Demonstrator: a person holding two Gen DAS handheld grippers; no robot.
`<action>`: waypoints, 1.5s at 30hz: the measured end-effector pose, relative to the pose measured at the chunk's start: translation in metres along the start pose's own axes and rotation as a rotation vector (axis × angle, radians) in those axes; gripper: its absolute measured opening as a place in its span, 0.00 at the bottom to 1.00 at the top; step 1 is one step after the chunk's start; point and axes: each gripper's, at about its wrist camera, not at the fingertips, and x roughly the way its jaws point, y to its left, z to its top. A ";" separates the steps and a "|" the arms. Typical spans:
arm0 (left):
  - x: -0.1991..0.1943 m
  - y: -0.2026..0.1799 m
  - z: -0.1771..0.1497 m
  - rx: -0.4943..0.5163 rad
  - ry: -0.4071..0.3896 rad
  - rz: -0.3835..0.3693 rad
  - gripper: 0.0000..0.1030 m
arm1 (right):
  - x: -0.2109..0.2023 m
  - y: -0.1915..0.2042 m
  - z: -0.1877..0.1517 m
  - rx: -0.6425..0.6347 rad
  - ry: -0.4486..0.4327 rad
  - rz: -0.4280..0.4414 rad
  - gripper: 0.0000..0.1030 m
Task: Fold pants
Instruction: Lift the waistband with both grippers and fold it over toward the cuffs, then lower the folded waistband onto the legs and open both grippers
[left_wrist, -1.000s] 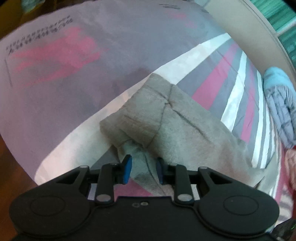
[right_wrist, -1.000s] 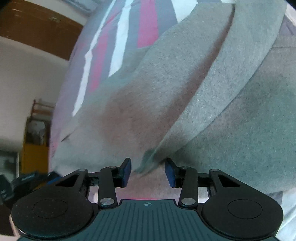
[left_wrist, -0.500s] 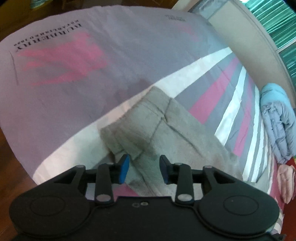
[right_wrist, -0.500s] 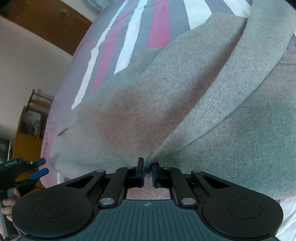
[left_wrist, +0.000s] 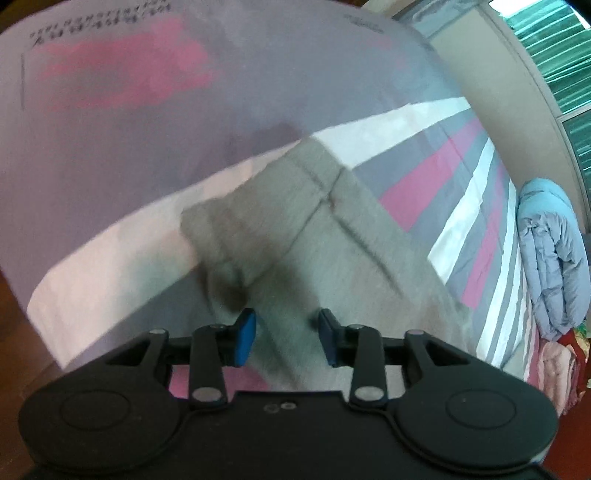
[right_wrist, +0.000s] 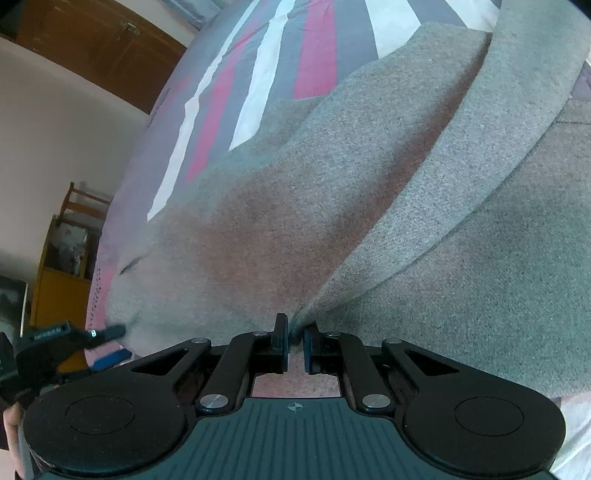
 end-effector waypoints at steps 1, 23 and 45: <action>0.001 -0.003 0.002 0.006 -0.009 0.014 0.15 | -0.001 0.000 0.000 0.000 -0.003 0.001 0.07; -0.011 0.003 -0.004 0.213 -0.034 0.060 0.14 | 0.019 0.032 -0.045 -0.192 -0.071 -0.083 0.07; 0.049 -0.127 -0.148 0.563 0.145 0.046 0.13 | -0.064 -0.023 -0.026 -0.034 -0.177 -0.134 0.23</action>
